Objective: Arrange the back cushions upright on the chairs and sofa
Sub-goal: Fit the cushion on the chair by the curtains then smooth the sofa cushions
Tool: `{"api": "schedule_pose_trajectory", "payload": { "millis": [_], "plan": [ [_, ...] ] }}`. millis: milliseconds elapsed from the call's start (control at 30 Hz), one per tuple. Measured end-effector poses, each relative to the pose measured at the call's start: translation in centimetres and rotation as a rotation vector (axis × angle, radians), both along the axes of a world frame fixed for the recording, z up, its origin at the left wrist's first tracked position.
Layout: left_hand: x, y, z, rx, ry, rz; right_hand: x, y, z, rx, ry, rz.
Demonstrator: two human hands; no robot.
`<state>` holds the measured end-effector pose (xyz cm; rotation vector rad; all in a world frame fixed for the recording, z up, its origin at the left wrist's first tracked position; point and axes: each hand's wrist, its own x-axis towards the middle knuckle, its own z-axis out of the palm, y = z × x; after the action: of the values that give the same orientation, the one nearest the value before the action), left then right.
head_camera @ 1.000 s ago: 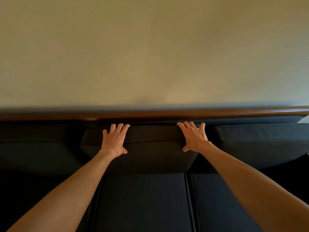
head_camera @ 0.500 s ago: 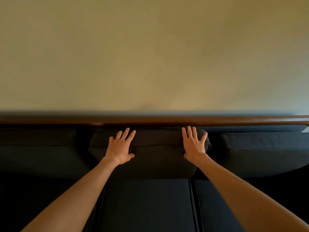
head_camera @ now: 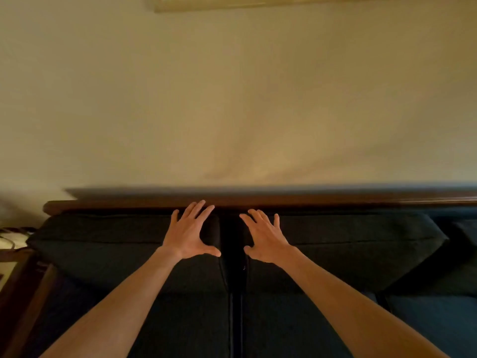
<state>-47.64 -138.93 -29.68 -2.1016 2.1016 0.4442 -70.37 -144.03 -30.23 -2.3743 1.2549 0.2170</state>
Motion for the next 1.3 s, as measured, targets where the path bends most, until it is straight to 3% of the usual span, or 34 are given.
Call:
{"api": "schedule_pose_trajectory", "payload": {
  "millis": [100,233,467,733,1033,1100,1200,1300],
  "plan": [
    [7.8,1.7,-1.0,0.069,-0.040,0.040,7.9,1.5,-0.6,0.007,-0.038,-0.010],
    [16.9,4.4,-2.4,0.091,-0.079,0.045,15.6,2.8,-1.7,0.088,0.081,-0.061],
    [26.8,6.2,-2.2,0.086,-0.190,0.098,18.3,3.7,-2.4,-0.033,0.264,-0.140],
    [26.6,9.9,-1.5,-0.122,-0.237,-0.033,16.0,8.1,-1.9,-0.286,0.240,-0.172],
    [25.2,9.8,-1.7,-0.024,-0.201,0.063,19.1,8.9,-1.8,-0.163,0.312,-0.254],
    [22.7,10.1,-1.7,-0.004,-0.137,0.126,20.9,10.5,-1.6,-0.204,0.278,-0.146],
    [18.8,11.4,-2.8,-0.052,-0.060,0.062,23.7,12.7,-2.4,-0.253,0.192,0.061],
    [18.7,11.7,-3.5,-0.106,-0.063,0.088,24.2,12.1,-3.0,-0.272,0.170,0.059]
  ]
}}
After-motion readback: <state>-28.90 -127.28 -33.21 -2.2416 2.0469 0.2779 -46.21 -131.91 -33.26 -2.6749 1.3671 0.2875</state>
